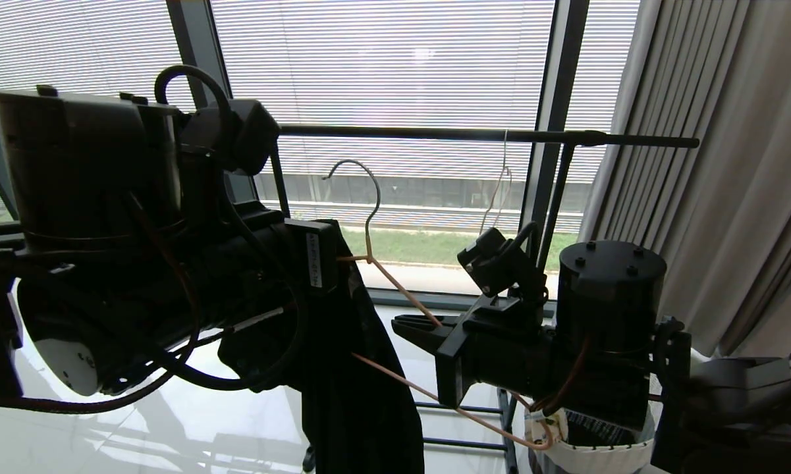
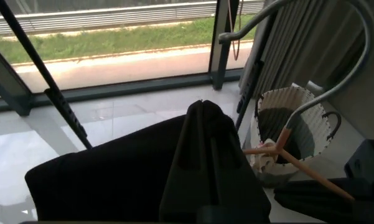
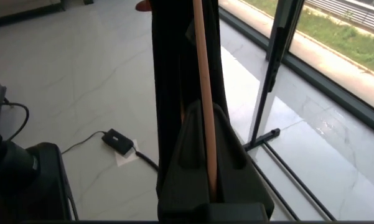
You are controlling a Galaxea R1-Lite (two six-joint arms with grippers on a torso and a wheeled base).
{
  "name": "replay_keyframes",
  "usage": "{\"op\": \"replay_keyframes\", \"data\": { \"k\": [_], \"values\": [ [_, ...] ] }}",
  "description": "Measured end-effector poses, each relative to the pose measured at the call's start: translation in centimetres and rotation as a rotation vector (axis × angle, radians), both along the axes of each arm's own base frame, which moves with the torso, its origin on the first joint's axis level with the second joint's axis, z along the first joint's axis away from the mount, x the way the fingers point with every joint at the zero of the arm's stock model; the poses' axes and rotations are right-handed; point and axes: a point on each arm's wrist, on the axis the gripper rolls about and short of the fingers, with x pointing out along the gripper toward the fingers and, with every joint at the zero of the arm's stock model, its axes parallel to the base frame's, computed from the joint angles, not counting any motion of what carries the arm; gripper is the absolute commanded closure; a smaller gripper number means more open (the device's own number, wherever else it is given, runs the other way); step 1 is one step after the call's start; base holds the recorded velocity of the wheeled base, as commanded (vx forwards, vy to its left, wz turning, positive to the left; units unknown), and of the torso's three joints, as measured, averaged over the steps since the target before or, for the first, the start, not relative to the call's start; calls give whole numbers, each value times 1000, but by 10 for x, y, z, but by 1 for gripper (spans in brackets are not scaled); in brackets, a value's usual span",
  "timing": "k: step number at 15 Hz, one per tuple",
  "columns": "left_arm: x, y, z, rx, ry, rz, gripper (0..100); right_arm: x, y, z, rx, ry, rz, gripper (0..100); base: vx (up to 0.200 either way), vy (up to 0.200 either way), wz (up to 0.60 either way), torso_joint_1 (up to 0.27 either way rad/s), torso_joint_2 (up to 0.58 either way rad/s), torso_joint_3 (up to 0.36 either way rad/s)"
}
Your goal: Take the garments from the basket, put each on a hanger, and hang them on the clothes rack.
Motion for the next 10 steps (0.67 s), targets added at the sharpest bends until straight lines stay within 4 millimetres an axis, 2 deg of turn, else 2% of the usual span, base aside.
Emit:
{"op": "replay_keyframes", "data": {
  "k": [4, 5, 10],
  "values": [
    [-7, 3, 4, -12, -11, -29, 100, 2, 1, -3, -7, 0, -43, 100, 0, 0, 0, 0, 0, 0],
    [-9, 5, 3, -9, -9, -30, 0, 2, 1, -2, 0, -7, -53, 100, 0, 0, 0, 0, 0, 0],
    [-22, 14, 5, 5, -30, -41, 0, 1, 4, 3, 41, -65, -107, 100, 0, 0, 0, 0, 0, 0]
  ]
}}
